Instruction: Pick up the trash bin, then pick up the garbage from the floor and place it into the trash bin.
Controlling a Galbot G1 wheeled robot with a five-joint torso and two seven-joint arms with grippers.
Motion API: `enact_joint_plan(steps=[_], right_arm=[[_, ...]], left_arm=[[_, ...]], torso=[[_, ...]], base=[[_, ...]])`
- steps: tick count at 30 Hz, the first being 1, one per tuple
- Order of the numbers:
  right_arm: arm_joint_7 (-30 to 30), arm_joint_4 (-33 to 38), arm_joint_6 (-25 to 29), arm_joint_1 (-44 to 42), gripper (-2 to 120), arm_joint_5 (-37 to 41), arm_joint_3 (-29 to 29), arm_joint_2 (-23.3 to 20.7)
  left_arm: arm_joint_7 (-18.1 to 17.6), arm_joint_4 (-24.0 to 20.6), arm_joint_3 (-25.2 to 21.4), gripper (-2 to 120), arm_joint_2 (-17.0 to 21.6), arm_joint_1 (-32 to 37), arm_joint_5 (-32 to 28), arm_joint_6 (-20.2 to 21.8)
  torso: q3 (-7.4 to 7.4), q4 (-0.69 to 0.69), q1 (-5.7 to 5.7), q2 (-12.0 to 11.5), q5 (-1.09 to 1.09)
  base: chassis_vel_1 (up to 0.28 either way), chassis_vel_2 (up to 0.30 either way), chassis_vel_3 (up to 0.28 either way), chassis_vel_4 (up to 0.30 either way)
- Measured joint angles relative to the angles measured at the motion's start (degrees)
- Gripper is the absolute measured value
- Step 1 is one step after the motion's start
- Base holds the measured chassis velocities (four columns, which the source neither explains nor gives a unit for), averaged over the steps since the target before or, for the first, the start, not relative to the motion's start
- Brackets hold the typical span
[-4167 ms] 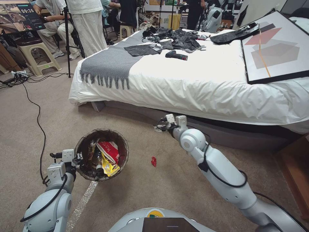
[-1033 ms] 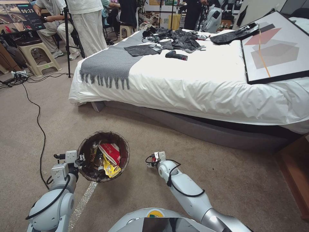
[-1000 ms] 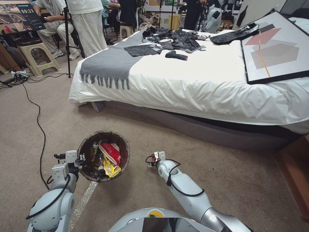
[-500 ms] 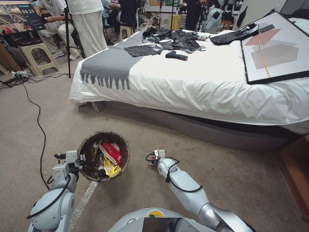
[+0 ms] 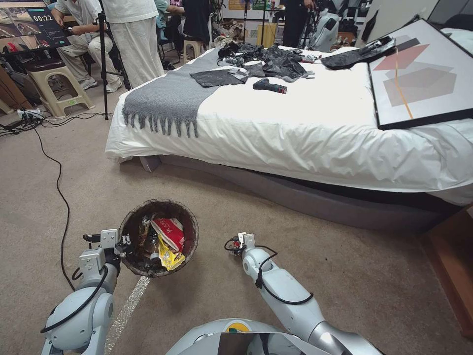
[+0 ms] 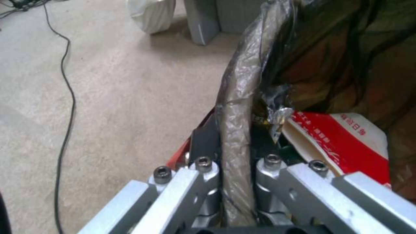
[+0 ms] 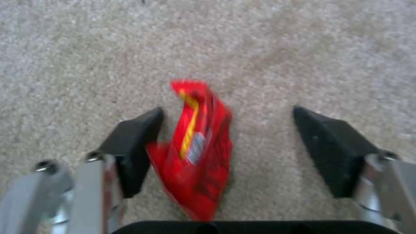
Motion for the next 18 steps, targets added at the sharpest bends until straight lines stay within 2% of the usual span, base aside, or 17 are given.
enact_joint_plan(steps=[1,5,6,9,12,13,18], right_arm=[[0.0,0.0,0.0,0.0,68,0.0,0.0,0.0],[0.3,0.1,0.0,-0.5,48,0.0,0.0,0.1],[0.3,0.1,0.0,-0.5,48,0.0,0.0,0.1],[0.3,0.1,0.0,-0.5,37,0.0,0.0,0.1],[0.3,0.2,0.0,-0.5,34,-0.1,-0.1,0.1],[0.3,0.3,0.0,-0.4,27,-0.2,-0.2,0.0],[0.3,0.6,0.0,-0.3,20,-0.4,-0.3,0.0]], left_arm=[[0.0,0.0,0.0,4,0.0,0.0,0.0,0.0],[0.1,0.2,0.0,4,0.1,0.0,0.0,-0.1],[0.1,0.2,0.0,4,0.1,0.0,0.0,-0.1],[0.1,0.2,0.0,4,0.0,0.0,0.0,-0.1],[0.2,0.2,0.0,4,0.0,0.1,0.0,-0.1],[0.2,0.2,0.0,4,0.0,0.1,0.0,-0.2],[0.2,0.3,0.1,4,-0.2,0.1,0.0,-0.2]], torso=[[0.0,0.0,0.0,0.0,0.0],[0.0,0.01,0.0,0.0,0.0],[0.0,0.01,0.0,0.0,0.0],[0.0,0.02,0.0,0.0,0.03],[0.01,0.03,0.0,0.0,0.03],[0.01,0.04,0.0,0.0,0.04],[0.02,0.05,0.01,0.0,0.05]], base=[[0.0,0.0,0.0,0.0],[0.0,0.0,0.0,0.0],[0.0,0.0,0.0,0.0],[0.0,0.0,0.0,0.0],[0.0,0.0,0.0,0.0],[0.0,0.0,0.0,0.0],[0.0,0.0,0.0,0.0]])
